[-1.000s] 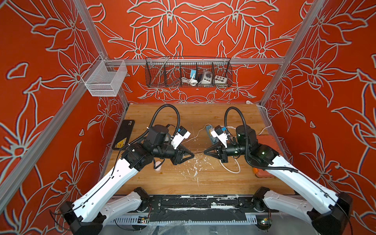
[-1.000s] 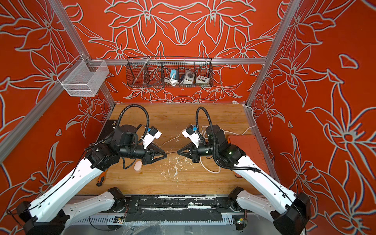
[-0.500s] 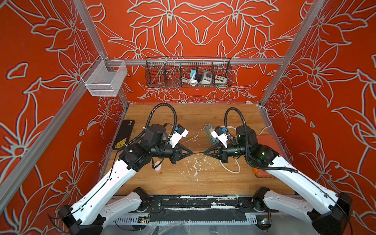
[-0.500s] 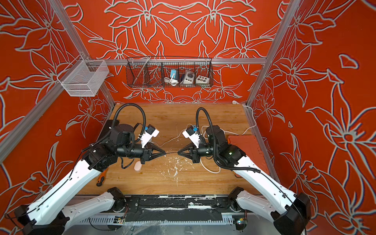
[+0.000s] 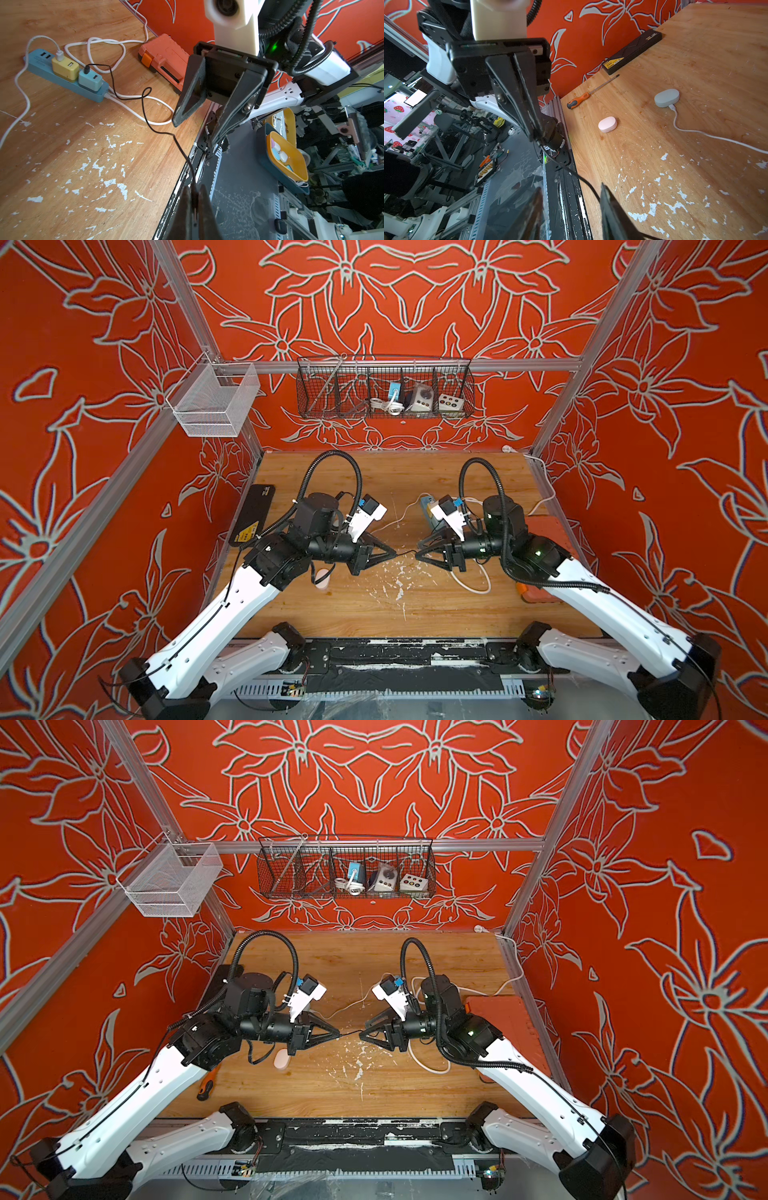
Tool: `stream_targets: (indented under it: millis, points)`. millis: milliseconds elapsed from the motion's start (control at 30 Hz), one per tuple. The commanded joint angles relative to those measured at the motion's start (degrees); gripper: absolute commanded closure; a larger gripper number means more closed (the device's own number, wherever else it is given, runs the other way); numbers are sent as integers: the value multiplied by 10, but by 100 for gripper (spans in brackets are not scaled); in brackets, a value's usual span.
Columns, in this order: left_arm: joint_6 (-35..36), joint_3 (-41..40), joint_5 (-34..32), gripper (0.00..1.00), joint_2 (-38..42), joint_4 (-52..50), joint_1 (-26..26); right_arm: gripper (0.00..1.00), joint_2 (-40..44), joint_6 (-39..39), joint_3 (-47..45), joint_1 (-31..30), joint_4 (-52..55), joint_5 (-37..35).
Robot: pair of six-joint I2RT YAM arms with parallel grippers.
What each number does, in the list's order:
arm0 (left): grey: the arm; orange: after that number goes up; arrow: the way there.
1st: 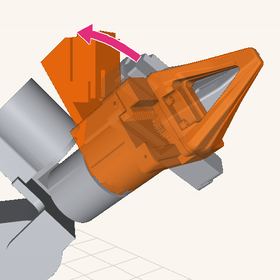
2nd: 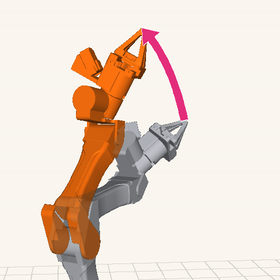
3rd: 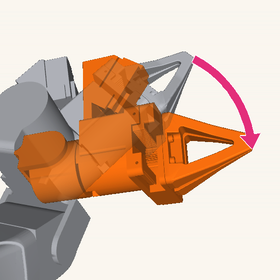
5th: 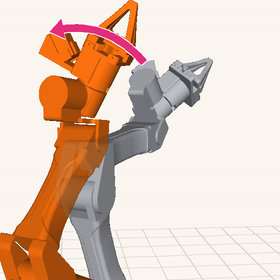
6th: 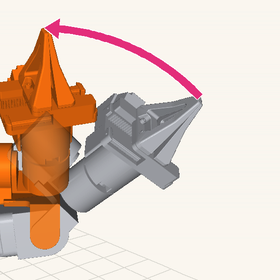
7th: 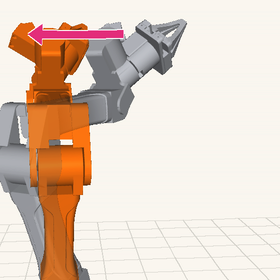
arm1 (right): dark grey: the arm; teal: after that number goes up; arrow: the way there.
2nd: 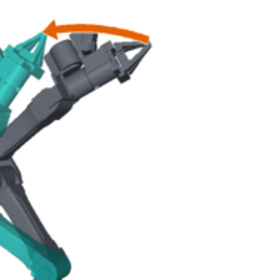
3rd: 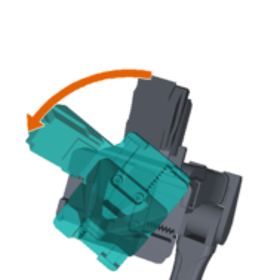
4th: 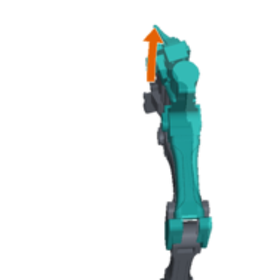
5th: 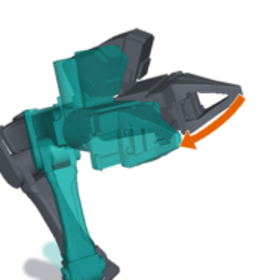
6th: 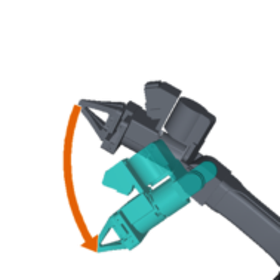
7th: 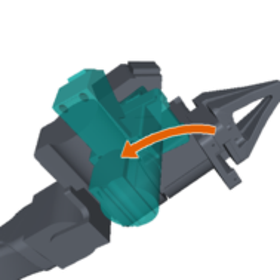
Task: Charge the bluetooth headset
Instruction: Adjust the charging cable.
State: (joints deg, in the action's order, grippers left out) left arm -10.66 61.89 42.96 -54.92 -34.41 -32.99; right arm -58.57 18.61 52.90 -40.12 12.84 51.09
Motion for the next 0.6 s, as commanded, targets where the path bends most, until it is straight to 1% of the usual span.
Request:
stream_targets:
  millis: [0, 367, 500, 567]
  points:
    - [-20, -7, 37, 100, -4, 33, 2, 52, -11, 8, 24, -13, -46, 18]
    - [-39, -10, 54, 100, -2, 59, 2, 50, -47, 28, 29, -57, -113, 45]
    - [-38, -9, 50, 100, -4, 61, 2, 56, -53, 31, 29, -68, -120, 61]
    - [-38, -9, 50, 100, -5, 63, 2, 63, -54, 25, 30, -70, -112, 61]
